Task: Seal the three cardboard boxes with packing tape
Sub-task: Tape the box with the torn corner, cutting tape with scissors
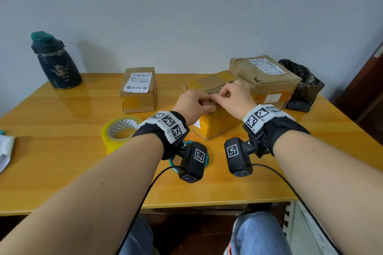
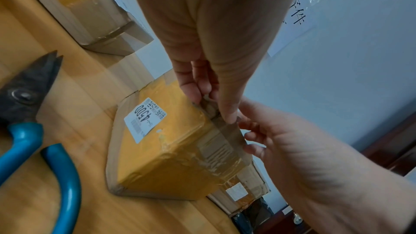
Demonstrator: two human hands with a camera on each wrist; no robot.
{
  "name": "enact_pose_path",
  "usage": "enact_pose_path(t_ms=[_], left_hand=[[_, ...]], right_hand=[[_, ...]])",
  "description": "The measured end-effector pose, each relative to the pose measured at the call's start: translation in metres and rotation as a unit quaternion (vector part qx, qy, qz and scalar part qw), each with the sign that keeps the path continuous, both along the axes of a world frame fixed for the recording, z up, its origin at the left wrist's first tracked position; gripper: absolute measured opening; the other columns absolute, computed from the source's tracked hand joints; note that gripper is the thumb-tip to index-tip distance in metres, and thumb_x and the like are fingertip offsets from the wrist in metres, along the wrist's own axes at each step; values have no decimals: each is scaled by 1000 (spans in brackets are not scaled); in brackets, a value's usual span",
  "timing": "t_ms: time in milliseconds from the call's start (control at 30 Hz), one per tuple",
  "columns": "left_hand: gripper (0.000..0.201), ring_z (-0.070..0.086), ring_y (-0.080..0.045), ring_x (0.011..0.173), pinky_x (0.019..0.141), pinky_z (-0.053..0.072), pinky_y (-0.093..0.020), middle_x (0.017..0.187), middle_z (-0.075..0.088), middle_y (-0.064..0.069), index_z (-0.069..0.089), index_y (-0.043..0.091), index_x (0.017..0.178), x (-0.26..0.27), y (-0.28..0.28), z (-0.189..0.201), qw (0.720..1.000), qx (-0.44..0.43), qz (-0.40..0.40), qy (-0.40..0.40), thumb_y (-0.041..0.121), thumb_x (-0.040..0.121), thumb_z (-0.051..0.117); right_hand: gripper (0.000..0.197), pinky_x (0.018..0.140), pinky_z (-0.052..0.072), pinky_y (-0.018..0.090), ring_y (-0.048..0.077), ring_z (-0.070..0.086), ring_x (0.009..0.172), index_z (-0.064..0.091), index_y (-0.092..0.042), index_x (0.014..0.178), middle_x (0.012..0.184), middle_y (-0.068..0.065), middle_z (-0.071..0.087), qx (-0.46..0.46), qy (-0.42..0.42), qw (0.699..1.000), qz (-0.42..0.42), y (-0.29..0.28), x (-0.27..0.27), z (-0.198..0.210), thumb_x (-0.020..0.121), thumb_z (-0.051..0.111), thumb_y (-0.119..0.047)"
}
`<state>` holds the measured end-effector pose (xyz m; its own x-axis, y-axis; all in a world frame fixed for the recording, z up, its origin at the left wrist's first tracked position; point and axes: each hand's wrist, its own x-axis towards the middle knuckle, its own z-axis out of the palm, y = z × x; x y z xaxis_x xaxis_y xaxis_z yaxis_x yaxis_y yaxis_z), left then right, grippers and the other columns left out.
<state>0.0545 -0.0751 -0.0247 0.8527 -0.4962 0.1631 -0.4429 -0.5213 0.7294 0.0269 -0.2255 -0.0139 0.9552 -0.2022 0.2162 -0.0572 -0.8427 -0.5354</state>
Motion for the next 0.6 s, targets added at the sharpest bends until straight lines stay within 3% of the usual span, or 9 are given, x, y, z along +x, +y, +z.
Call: enact_pose_path(t_ms=[133, 233, 333, 433, 600], left_hand=[[21, 45, -4, 67, 56, 38, -6, 81, 56, 5, 71, 15, 104, 1, -3, 0, 1000, -15, 5, -17, 20, 84, 71], [49, 50, -3, 77, 63, 39, -3, 97, 56, 6, 62, 18, 124, 2, -2, -2, 1000, -11, 11, -20, 21, 77, 78], [63, 57, -2, 72, 60, 42, 0, 106, 57, 3, 57, 17, 130, 5, 4, -7, 999, -32, 20, 2, 14, 72, 83], [57, 57, -1, 72, 59, 45, -7, 115, 56, 3, 59, 19, 127, 8, 14, -12, 998, -37, 54, -10, 14, 74, 81], [30, 61, -9, 86, 76, 51, -19, 100, 66, 7, 71, 20, 109, 10, 16, -13, 995, -76, 59, 20, 22, 79, 78]], right_hand=[[33, 105, 28, 37, 21, 40, 110, 59, -17, 62, 87, 3, 54, 14, 15, 1000, 0, -2, 1, 0, 90, 63, -34], [30, 100, 30, 36, 25, 39, 123, 53, -21, 63, 114, 3, 57, 14, 15, 999, -33, -3, -1, -1, 91, 60, -31], [25, 101, 33, 36, 23, 42, 131, 53, -12, 69, 123, 7, 61, 69, 20, 997, -28, -4, -2, -2, 91, 59, -22], [28, 107, 29, 33, 20, 39, 136, 47, -11, 64, 133, 10, 57, 99, 13, 995, -12, -2, -4, -1, 91, 57, -13], [28, 108, 27, 32, 20, 40, 136, 43, -13, 66, 139, 10, 51, 140, 1, 990, -9, -2, -7, -4, 91, 56, -8]])
